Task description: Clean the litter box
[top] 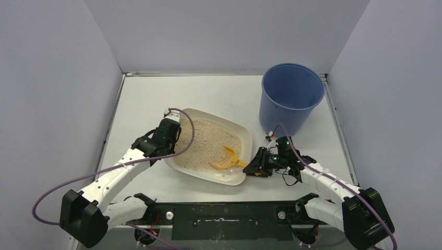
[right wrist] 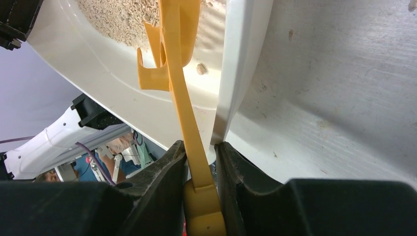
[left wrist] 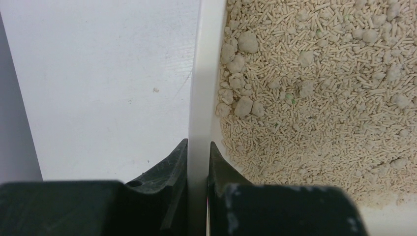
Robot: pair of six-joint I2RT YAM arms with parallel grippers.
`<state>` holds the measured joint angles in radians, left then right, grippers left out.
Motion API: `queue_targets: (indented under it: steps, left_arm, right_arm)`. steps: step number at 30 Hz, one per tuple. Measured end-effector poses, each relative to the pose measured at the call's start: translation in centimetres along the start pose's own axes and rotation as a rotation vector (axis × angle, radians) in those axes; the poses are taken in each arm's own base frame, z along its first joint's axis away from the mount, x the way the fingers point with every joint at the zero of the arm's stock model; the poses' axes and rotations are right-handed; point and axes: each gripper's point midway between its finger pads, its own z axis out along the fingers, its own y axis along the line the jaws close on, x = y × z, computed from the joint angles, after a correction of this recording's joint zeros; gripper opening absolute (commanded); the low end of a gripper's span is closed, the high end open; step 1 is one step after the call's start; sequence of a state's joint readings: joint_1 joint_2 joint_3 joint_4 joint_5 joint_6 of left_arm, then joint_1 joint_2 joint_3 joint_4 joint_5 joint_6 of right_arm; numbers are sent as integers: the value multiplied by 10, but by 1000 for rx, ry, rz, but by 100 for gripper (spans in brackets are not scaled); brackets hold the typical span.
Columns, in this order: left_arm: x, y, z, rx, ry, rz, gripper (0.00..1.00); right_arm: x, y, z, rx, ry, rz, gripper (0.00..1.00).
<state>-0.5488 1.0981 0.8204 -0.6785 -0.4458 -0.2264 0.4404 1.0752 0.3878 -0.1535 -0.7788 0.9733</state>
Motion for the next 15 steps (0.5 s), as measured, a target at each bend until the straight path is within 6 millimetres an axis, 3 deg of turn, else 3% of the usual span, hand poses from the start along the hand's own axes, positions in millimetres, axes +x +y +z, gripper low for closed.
queue_targets:
  steps: [15]
  left_arm:
    - [-3, -9, -2, 42, -15, -17, 0]
  right_arm:
    - [2, -6, -10, -89, -116, 48, 0]
